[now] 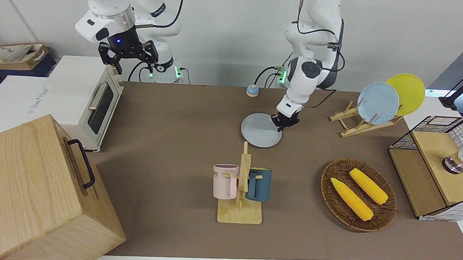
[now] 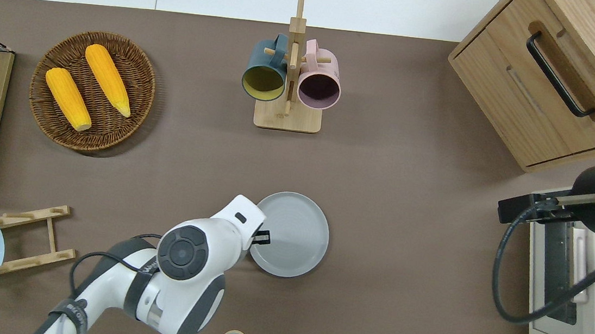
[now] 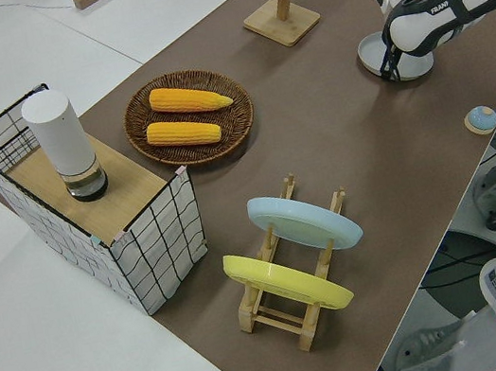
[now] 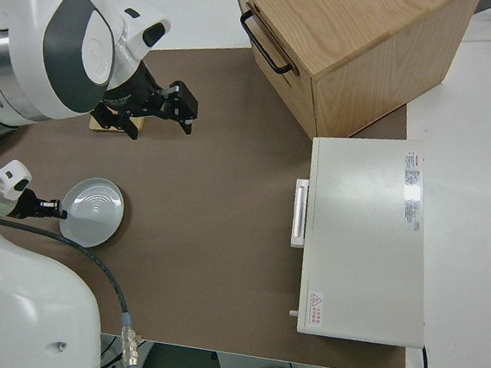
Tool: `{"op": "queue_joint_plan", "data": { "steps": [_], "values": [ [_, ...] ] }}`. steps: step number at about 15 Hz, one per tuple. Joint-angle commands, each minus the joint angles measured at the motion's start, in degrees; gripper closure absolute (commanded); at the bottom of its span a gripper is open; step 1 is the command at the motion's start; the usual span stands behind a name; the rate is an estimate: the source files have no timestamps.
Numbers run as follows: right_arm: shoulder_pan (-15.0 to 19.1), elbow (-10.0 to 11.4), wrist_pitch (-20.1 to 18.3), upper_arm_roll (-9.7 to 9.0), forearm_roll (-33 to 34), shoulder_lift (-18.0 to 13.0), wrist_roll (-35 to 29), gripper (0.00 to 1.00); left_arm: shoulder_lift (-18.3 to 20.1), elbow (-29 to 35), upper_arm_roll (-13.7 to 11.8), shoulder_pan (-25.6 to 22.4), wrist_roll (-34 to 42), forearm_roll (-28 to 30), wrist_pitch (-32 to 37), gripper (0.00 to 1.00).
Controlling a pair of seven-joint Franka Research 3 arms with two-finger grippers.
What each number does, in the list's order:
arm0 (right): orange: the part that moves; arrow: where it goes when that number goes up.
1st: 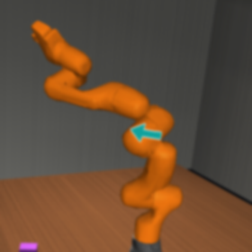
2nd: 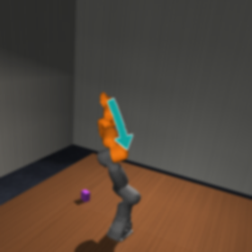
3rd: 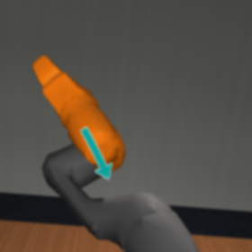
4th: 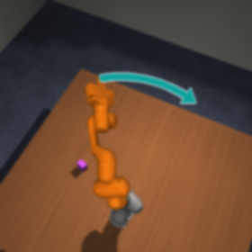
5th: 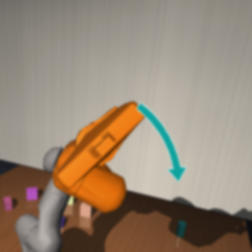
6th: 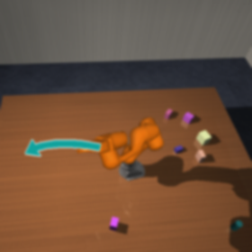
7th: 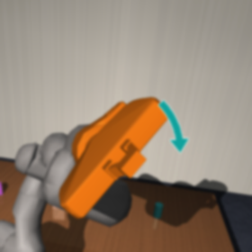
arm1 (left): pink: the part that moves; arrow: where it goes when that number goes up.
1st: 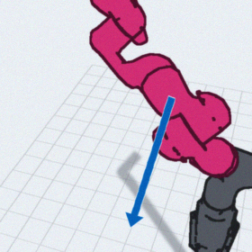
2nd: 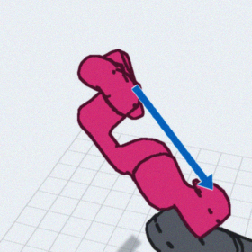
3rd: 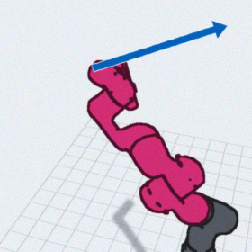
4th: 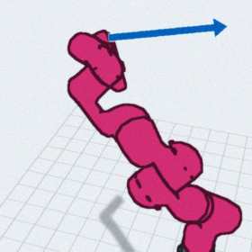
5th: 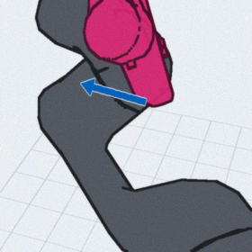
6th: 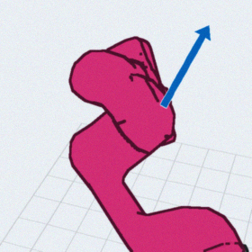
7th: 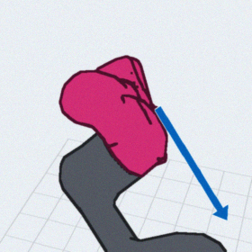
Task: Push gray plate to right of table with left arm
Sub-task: 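Push the gray plate across the table toward the toaster oven with the left gripper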
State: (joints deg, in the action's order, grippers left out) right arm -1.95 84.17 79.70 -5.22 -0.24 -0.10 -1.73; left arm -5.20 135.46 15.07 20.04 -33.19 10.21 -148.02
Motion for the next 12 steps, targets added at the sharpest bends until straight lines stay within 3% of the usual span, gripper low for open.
{"op": "queue_joint_plan", "data": {
  "steps": [1, 6, 12],
  "values": [
    [0.6, 0.0, -0.7, -0.32, -0.5, -0.4, 0.1, 0.017, -7.8, -7.2, -0.7, 6.3, -8.5, -1.5, -0.9, 1.0],
    [0.6, -0.1, -0.7, -0.23, -0.5, -0.4, 0.1, 0.017, -13.8, -14.2, -0.7, 10.6, -15.1, -4.1, -0.9, 1.0],
    [0.6, 0.0, -0.7, -0.32, -0.5, -0.4, 0.1, 0.017, -17.0, -18.5, -0.7, 13.5, -18.0, -4.1, -0.9, 1.0]
  ]
}}
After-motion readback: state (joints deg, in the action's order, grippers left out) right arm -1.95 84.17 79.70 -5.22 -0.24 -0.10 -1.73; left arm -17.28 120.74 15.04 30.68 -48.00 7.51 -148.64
